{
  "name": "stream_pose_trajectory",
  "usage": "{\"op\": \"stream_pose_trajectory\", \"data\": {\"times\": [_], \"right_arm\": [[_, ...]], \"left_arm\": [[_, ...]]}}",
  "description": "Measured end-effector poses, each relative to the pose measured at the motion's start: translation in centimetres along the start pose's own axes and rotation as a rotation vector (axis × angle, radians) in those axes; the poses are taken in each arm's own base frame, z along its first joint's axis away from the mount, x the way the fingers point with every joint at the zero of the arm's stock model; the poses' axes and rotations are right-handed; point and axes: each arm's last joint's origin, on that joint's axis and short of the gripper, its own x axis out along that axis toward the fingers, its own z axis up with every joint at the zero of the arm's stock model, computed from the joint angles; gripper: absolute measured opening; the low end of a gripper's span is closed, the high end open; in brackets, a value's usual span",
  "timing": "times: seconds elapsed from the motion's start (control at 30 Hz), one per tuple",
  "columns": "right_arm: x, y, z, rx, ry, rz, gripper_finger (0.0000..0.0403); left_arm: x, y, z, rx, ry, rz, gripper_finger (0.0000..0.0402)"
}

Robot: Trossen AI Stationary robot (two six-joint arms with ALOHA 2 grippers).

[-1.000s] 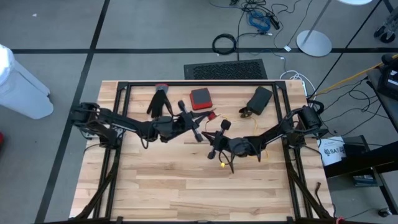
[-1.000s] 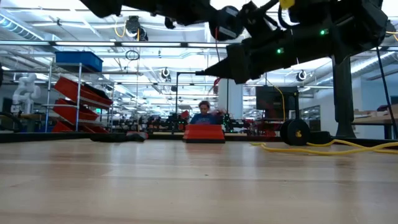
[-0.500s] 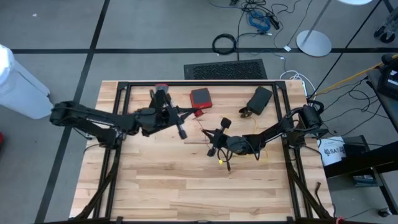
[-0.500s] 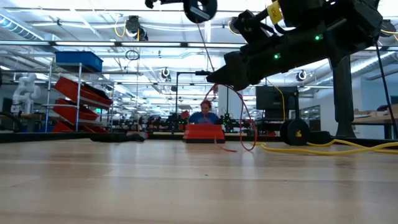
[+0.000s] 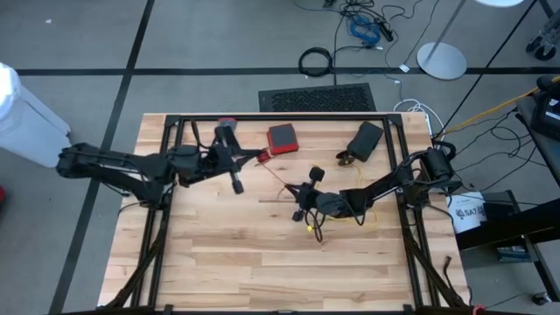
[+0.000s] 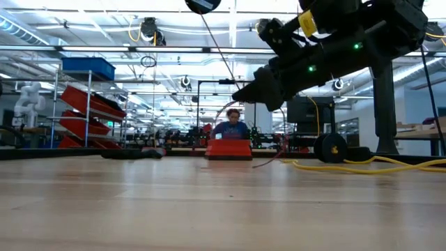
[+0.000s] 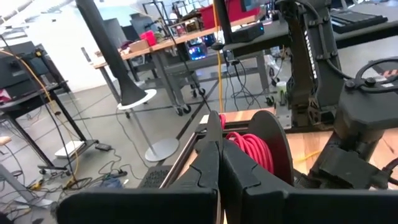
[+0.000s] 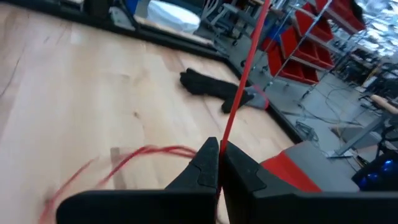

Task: Coil cords
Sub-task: Coil the red wire onto the spool

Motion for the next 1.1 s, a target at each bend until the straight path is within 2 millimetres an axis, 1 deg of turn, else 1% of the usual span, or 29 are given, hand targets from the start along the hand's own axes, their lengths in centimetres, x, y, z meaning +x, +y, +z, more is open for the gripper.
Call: {"op": "stream_pose_trajectory", "data": {"times": [0.1, 0.2, 0.33, 0.57, 0.73, 0.97, 1.1], "right_arm": [[0.0, 0.1, -0.4, -0.014, 0.027, 0.026, 0.0000], [-0.1, 0.3, -1.5, -0.043, 0.101, 0.051, 0.0000], [-0.3, 0.5, -2.1, -0.015, 0.172, 0.088, 0.0000], [-2.0, 2.3, -2.7, 0.010, 0.239, 0.206, 0.0000], [-3.9, 3.2, -2.7, 0.053, 0.307, 0.300, 0.0000], [-7.6, 4.1, -1.5, 0.130, 0.336, 0.379, 0.0001], [-9.9, 4.5, -1.3, 0.175, 0.400, 0.479, 0.0015]], "left_arm": [[-0.5, 0.5, 0.0, 0.008, 0.021, 0.003, 0.0000], [-0.9, 1.0, 0.3, 0.002, 0.017, 0.022, 0.0000], [-1.0, 1.3, 0.2, 0.004, 0.026, 0.035, 0.0000], [-0.7, 1.3, -0.3, 0.019, 0.059, 0.019, 0.0000], [-0.7, 1.3, -0.4, 0.020, 0.060, 0.015, 0.0000], [-0.7, 1.2, -0.4, 0.023, 0.067, 0.013, 0.0000], [-0.8, 1.4, -0.3, 0.026, 0.065, 0.036, 0.0000]]}}
